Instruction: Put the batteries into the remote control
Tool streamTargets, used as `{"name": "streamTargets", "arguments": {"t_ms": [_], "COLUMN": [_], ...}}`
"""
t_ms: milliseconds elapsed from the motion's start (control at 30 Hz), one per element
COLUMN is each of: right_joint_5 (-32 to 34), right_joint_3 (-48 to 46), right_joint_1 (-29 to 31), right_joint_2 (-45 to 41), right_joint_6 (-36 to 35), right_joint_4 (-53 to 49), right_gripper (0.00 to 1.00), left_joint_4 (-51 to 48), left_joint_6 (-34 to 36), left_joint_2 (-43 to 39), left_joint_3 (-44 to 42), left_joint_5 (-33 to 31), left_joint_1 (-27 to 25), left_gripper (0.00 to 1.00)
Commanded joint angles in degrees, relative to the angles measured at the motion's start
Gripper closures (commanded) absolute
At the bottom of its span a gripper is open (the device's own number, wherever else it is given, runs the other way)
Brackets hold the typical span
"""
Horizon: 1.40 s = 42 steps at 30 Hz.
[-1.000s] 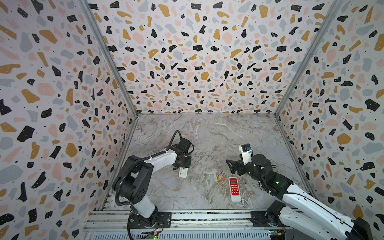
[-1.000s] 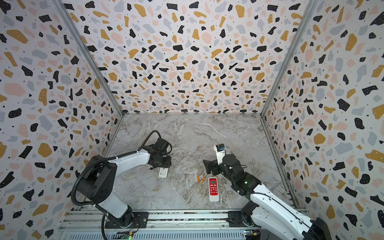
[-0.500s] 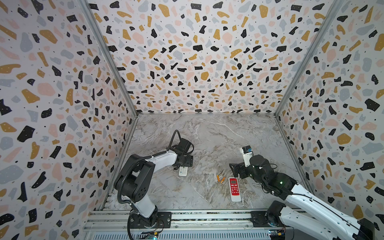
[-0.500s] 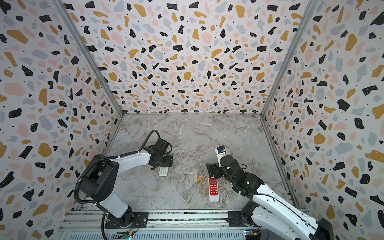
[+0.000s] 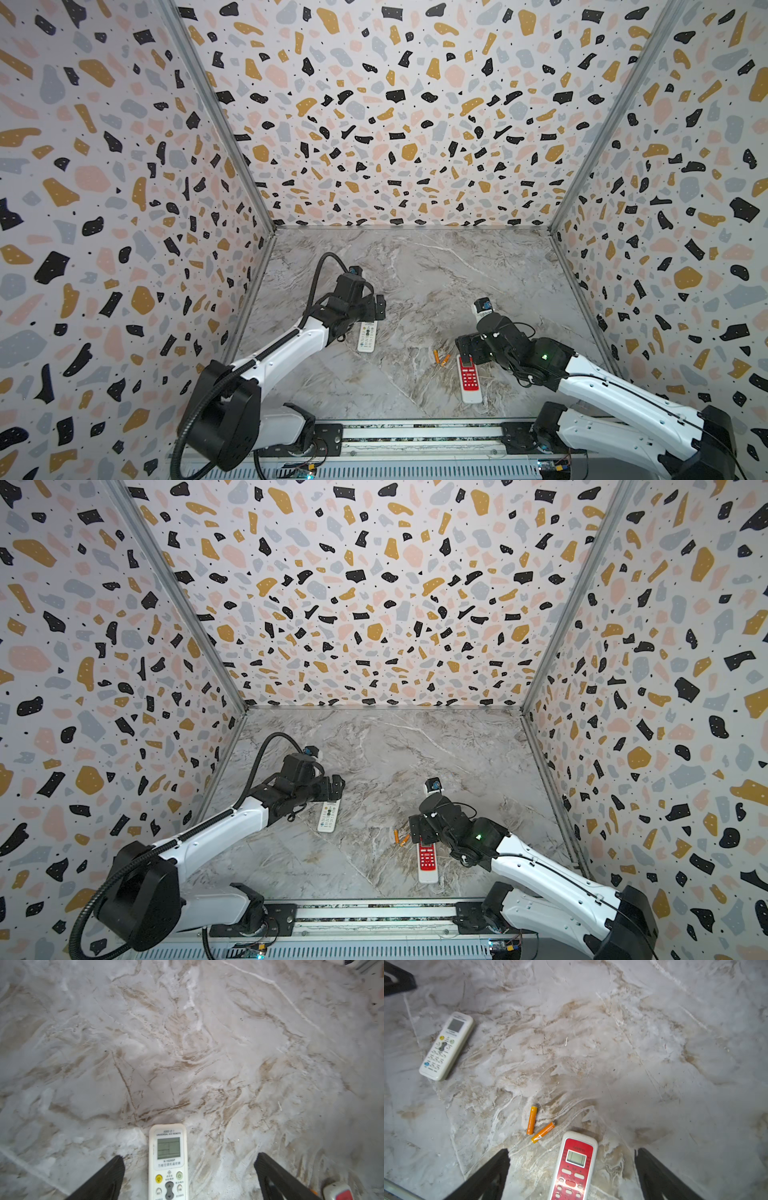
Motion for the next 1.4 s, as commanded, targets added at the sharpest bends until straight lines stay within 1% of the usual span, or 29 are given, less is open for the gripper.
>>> {"name": "streamTargets", "arguments": {"t_ms": [0, 133, 233, 400, 533, 700, 867, 933, 1033, 1133, 1233, 1300, 1367], "right_joint_5": [0.4, -0.6, -1.3, -4.7, -6.3, -8.2, -8.6, -8.8, -8.6, -7.8, -6.7, -6.2, -6.0], "right_joint_3": [-0.2, -1.5, -2.5, -6.0, -8.6, -12.2, -13.5, -14.2, -14.8, -15.1, -15.0, -15.0, -14.8], "right_joint_1": [1.8, 5.1, 7.4, 9.9, 10.2, 10.1, 10.1, 10.1, 10.1, 10.1, 10.1, 10.1, 10.1], "right_joint_2": [1.9, 5.4, 6.7, 8.4, 8.9, 8.8, 10.7, 11.3, 11.5, 10.4, 9.6, 9.5, 10.1], "right_joint_6": [6.3, 11.1, 14.3, 17.7, 18.3, 18.1, 18.1, 18.2, 18.8, 19.5, 19.7, 19.5, 19.4], "right_joint_4": [-4.9, -5.8, -6.1, -3.7, -1.9, 2.7, 5.1, 6.0, 5.9, 4.8, 3.7, 3.3, 3.0], "right_gripper": [0.03, 0.03, 0.03, 0.04, 0.05, 0.07, 0.10, 0.13, 0.26, 0.37, 0.45, 0.48, 0.49], "left_joint_4": [9.4, 10.8, 11.7, 12.6, 12.8, 13.5, 12.9, 12.9, 12.7, 12.7, 12.7, 12.7, 12.7], "left_joint_6": [-0.9, -0.5, -0.8, -1.0, -1.0, -0.9, -0.6, -0.7, -0.5, -0.5, -0.5, -0.6, -0.7], "left_joint_2": [-2.9, -2.7, -2.9, -4.4, -4.8, -5.5, -4.8, -4.8, -4.9, -4.9, -4.8, -4.9, -5.0], "left_joint_3": [-2.9, -2.8, -2.9, -3.3, -3.4, -3.5, -3.2, -3.2, -3.1, -3.3, -3.2, -3.2, -3.2], "left_joint_5": [7.7, 10.1, 11.6, 12.2, 12.5, 12.1, 11.4, 11.3, 10.9, 10.6, 10.9, 10.9, 11.1], "left_joint_1": [-1.1, -3.0, -3.1, -3.1, -3.2, -3.3, -3.2, -3.3, -3.2, -3.2, -3.3, -3.3, -3.3], "left_gripper": [0.00, 0.00, 0.00, 0.01, 0.00, 0.00, 0.00, 0.00, 0.01, 0.01, 0.01, 0.02, 0.02]}}
